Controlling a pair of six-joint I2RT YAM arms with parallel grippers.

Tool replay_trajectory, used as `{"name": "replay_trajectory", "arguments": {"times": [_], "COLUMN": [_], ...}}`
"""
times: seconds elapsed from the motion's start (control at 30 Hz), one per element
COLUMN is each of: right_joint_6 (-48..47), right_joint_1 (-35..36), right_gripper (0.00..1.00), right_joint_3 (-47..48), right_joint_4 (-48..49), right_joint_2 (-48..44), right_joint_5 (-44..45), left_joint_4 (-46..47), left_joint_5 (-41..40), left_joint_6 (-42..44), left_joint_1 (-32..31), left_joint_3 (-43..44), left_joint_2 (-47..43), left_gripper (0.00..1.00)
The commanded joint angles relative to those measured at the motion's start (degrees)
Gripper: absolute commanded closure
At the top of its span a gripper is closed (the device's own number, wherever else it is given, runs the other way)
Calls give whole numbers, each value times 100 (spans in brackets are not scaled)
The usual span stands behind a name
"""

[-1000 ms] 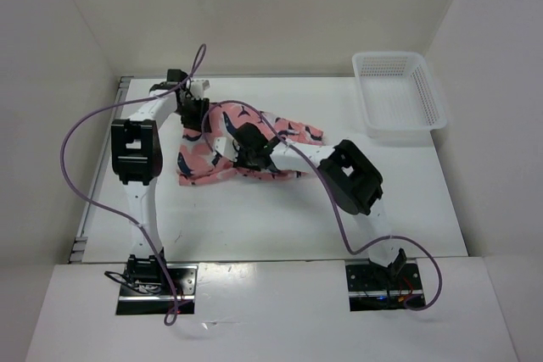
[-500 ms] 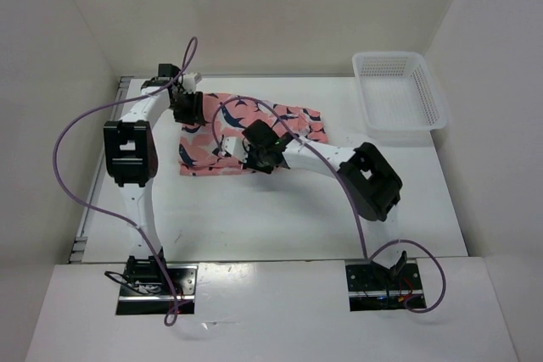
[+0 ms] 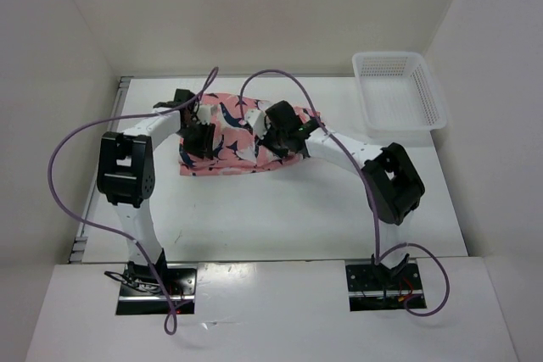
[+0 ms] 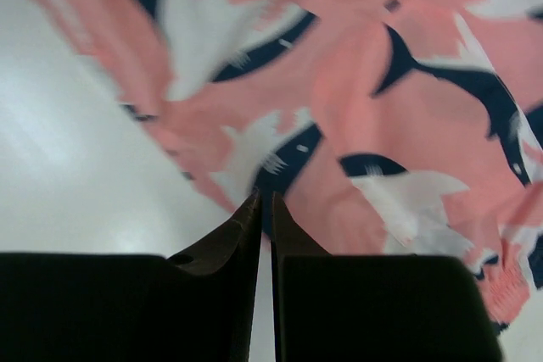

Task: Fold and stack the shorts
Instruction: Fold the shorts

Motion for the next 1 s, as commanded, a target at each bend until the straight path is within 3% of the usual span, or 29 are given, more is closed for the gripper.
{"name": "replay_trajectory", "arguments": {"times": [0.0, 0.2, 0.4, 0.57, 0.73, 0.87, 0.97], "right_joint_6": [570, 834, 1028, 1151, 1949, 3125, 3278], "right_joint_1": [-386, -843, -958, -1072, -1256, -2045, -2205], "right_gripper": [88, 87, 87, 81, 45, 38, 35], "right_joint_3": [124, -410, -807, -825, 26, 379, -15], "right_joint_4": [539, 592, 645, 540, 128, -278, -278], "right_joint_2": [308, 413, 475, 230, -385, -580, -580], "right_joint_5": [439, 792, 845, 766, 441, -367, -387], "left_joint_4": [-104, -166, -227, -280, -280, -280, -280], "left_joint_5": [-552, -834, -1089, -1230, -958, -957, -1019], "left_joint_6": [23, 23, 23, 23, 23, 23, 23], "left_joint_1": [60, 60, 60, 60, 60, 60, 60], "left_joint_3": [-323, -1052, -1282, -1484, -1546, -1493, -1493], "left_joint_2": [94, -372, -512, -820, -882, -882, -882], "left_gripper": [54, 54, 51, 51, 50, 50, 49]}}
